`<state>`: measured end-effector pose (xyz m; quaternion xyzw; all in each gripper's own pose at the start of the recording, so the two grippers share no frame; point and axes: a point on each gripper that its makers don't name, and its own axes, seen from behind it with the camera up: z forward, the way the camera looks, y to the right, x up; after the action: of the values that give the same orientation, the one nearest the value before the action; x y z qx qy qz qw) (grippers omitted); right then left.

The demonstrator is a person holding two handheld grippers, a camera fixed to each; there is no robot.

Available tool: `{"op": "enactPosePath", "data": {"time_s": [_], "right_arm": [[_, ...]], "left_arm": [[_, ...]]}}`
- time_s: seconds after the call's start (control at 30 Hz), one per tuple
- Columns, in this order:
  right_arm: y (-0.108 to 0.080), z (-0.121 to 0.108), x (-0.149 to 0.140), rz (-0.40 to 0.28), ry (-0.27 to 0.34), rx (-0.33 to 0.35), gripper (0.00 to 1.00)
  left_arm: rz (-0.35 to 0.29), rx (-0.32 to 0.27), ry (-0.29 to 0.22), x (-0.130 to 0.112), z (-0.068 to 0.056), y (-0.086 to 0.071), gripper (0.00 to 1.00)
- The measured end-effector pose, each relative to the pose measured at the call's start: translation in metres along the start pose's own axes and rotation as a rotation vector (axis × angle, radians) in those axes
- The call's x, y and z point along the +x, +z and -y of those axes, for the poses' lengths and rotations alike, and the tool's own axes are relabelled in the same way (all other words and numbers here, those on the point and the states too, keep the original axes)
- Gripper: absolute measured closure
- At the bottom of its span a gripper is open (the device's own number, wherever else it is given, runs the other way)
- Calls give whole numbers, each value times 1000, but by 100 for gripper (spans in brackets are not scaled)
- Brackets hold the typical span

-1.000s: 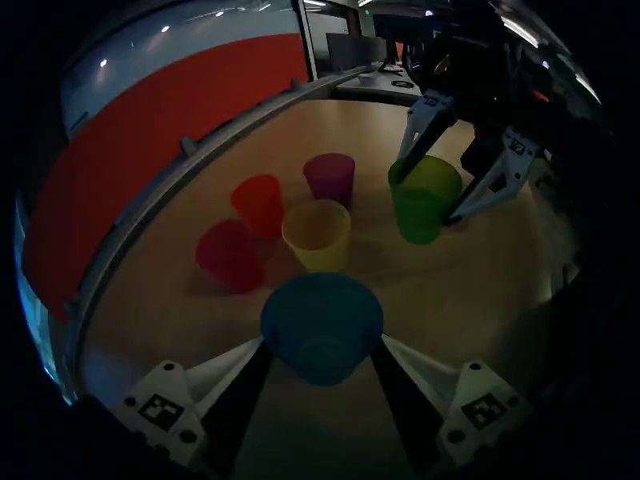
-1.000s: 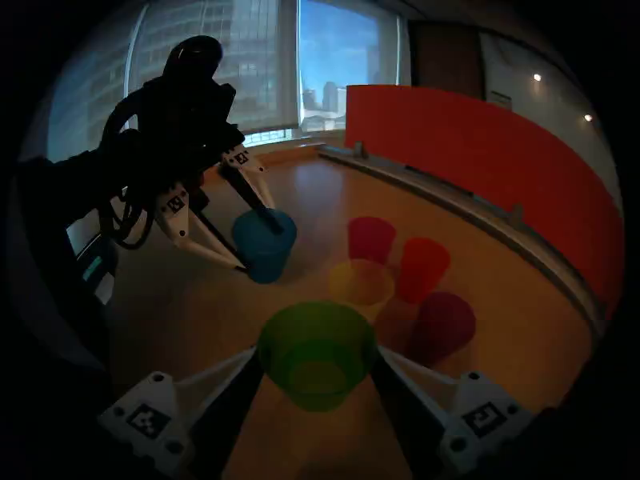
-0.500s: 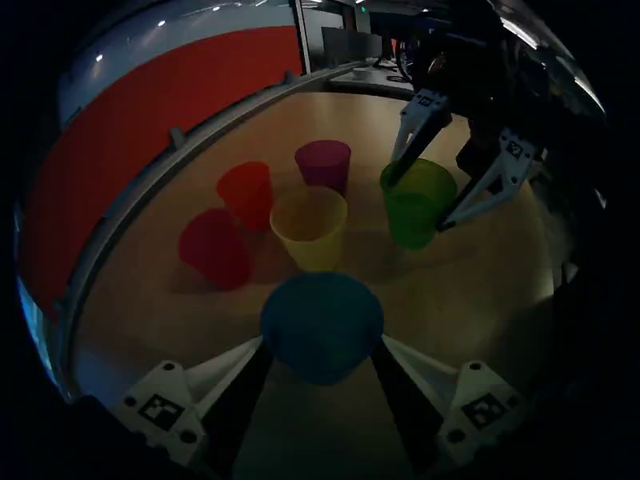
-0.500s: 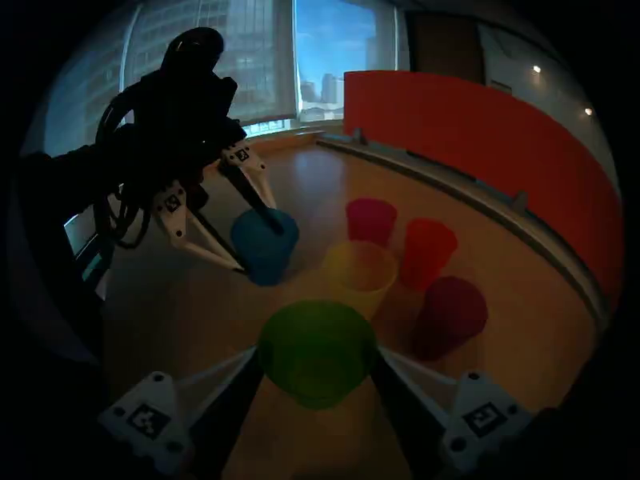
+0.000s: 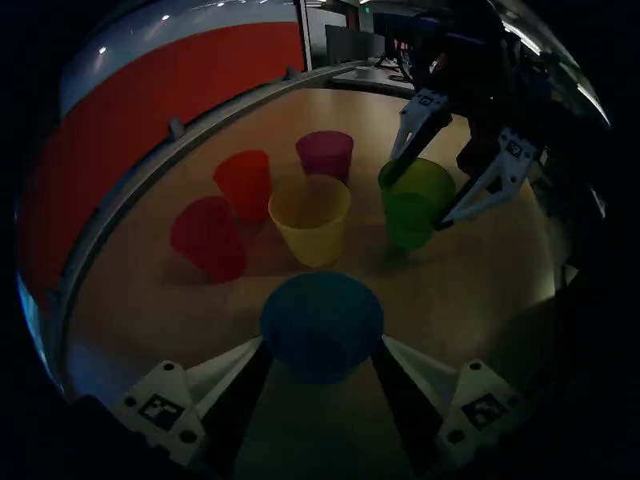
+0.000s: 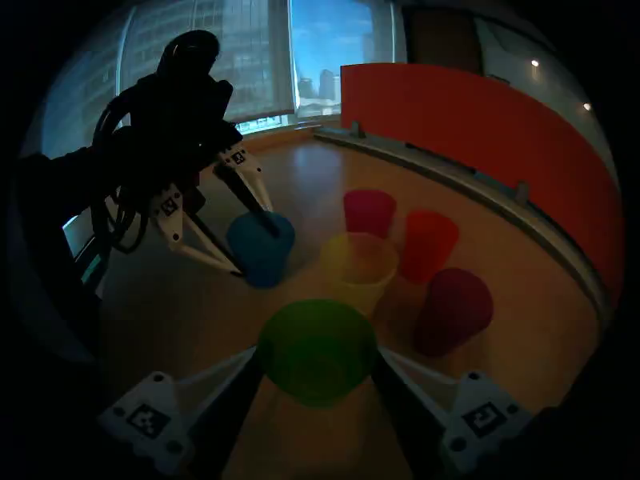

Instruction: Pour water

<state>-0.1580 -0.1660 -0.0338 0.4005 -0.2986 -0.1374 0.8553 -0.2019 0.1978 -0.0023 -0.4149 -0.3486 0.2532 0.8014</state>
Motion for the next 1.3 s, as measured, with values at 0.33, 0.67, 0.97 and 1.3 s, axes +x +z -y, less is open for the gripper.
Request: {"op": "enactPosePath", "data": {"time_s": [0.33, 0.67, 0.97, 1.3], "right_arm": [[4, -2, -6, 11, -3, -8, 9], [5, -3, -14, 11, 12, -20, 9], [1, -3, -18, 9, 17, -24, 8], [0, -3, -27, 22, 27, -35, 1]], "left_arm": [[-12, -6, -34, -3, 4, 0, 17], [-14, -11, -58, -11, 4, -1, 17], [-4, -12, -65, -13, 5, 0, 17], [17, -21, -74, -18, 1, 2, 17]]}}
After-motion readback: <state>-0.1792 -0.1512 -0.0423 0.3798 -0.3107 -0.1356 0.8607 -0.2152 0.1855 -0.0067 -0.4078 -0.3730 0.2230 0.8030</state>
